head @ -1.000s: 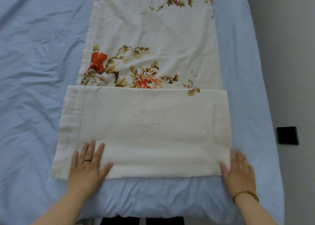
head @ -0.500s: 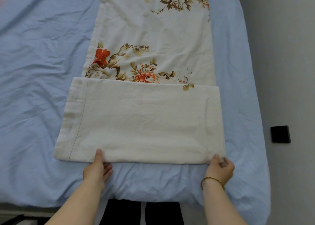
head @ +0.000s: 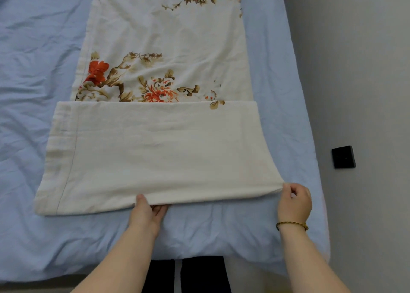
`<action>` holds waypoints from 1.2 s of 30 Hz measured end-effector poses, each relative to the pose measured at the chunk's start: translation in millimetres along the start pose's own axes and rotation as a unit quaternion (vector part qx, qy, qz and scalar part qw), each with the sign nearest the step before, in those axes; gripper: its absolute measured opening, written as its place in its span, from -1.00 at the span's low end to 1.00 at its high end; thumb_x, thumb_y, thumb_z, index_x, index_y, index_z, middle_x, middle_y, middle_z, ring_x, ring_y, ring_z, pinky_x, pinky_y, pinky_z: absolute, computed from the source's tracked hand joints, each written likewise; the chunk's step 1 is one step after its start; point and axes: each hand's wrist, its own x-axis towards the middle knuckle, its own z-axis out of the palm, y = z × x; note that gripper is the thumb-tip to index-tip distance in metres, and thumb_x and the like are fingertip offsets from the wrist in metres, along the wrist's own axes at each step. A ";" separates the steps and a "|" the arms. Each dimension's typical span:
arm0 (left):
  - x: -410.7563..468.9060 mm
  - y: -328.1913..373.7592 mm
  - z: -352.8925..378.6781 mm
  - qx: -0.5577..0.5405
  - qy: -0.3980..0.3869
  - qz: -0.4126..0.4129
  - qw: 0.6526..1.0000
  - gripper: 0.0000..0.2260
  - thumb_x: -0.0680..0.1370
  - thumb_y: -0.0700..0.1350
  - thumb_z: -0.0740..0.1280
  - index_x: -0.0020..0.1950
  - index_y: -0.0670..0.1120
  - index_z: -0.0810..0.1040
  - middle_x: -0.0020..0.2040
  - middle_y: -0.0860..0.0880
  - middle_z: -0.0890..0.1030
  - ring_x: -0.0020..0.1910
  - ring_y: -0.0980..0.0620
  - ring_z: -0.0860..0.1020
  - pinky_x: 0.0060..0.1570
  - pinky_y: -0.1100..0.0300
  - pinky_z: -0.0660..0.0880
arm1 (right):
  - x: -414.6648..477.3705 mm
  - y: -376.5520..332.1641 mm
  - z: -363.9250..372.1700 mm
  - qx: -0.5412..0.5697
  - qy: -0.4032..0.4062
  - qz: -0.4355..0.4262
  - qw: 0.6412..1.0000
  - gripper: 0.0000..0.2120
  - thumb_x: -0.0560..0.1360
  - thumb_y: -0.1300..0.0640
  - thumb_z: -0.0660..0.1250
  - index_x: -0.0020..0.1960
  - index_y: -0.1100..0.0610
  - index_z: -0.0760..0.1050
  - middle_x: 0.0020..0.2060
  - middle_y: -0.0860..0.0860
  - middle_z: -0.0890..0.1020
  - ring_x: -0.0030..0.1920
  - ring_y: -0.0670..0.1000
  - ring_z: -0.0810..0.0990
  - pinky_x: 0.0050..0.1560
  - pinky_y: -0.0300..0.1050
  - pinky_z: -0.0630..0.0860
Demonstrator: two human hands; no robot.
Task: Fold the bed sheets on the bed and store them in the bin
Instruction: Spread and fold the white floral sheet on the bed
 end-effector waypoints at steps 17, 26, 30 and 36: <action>-4.8 23.4 -11.5 -0.063 0.008 0.044 0.997 -0.79 0.64 -0.06 0.08 -0.16 -0.03 0.39 0.39 -0.09 0.40 -0.07 0.00 0.54 -0.17 0.21 0.55 | -40.3 -25.3 24.3 0.376 -0.101 0.319 0.864 -0.64 0.61 0.07 0.09 0.26 0.31 0.38 -0.14 0.13 0.52 -0.15 0.07 0.53 -0.18 -0.11 0.56; 4.6 93.9 -54.0 -0.078 0.067 0.078 0.992 -0.80 0.65 -0.13 0.07 -0.14 -0.06 0.39 0.44 -0.05 0.33 0.41 0.02 0.32 -0.58 0.35 0.44 | -72.6 -49.4 65.9 0.374 -0.244 0.377 0.811 -0.88 0.57 0.21 0.18 0.10 0.15 0.34 -0.23 0.08 0.50 -0.26 0.07 0.46 -0.62 -0.26 0.48; -10.8 98.6 -60.7 -0.112 0.028 0.124 0.986 -0.76 0.64 -0.18 0.07 0.27 -0.11 0.41 0.22 -0.02 0.58 0.37 0.00 0.36 -0.16 0.38 0.52 | -69.8 -55.7 59.4 0.353 -0.215 0.296 0.861 -0.83 0.57 0.24 0.18 0.15 0.14 0.33 -0.24 0.05 0.49 -0.29 0.05 0.46 -0.65 -0.30 0.44; -44.5 88.5 -86.1 -0.093 -0.002 0.145 0.985 -0.80 0.63 -0.20 0.10 -0.16 -0.05 0.39 0.39 -0.11 0.40 0.24 -0.08 0.43 0.34 0.06 0.26 | -81.8 -61.8 8.5 0.332 -0.232 0.195 0.894 -0.86 0.57 0.24 0.15 0.13 0.15 0.32 -0.26 0.03 0.48 -0.35 0.09 0.41 -0.66 -0.32 0.41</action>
